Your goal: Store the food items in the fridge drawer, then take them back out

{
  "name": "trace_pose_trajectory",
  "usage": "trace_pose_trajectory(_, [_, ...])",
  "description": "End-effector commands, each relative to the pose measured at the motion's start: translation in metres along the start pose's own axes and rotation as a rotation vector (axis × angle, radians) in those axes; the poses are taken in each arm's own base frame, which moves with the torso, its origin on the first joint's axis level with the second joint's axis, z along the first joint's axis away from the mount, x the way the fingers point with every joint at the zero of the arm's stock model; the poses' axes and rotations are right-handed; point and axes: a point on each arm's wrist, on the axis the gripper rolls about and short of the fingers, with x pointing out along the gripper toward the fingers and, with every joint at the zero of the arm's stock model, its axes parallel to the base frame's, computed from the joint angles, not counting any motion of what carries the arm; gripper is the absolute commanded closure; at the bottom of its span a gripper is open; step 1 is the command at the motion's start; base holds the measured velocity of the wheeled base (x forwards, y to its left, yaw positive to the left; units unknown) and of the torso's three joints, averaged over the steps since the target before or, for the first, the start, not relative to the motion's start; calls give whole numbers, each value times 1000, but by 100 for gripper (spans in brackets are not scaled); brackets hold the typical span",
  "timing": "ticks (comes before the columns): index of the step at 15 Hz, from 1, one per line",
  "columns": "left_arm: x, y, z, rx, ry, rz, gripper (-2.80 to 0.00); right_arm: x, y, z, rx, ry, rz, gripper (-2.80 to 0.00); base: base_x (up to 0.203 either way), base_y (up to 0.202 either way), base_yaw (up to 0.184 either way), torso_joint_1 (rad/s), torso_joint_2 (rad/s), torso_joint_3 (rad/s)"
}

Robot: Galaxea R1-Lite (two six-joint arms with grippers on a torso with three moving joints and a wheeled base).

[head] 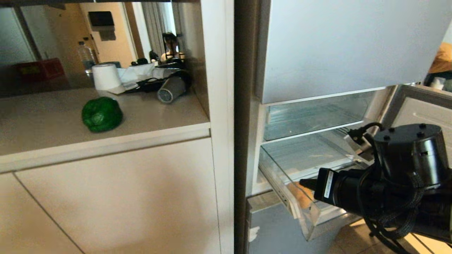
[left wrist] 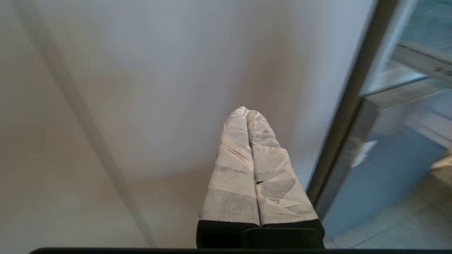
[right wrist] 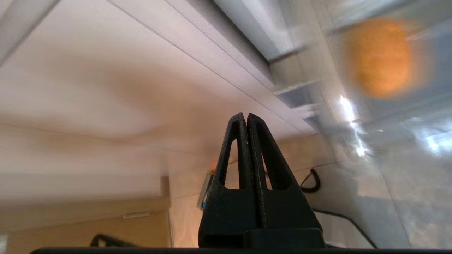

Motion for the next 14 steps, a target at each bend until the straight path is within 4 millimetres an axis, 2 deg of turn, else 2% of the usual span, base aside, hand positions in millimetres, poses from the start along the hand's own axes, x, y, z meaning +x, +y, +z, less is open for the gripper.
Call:
trace_pose_trajectory(1, [0,0,0,0,0,1,0,4,-1,-1,3,7,-10,0,-2,-6,170,7,2,2])
trace_pose_trajectory(14, [0,0,0,0,0,1,0,-4,0,2,-10,-27,-6,0,0,-10,175,2,2,2])
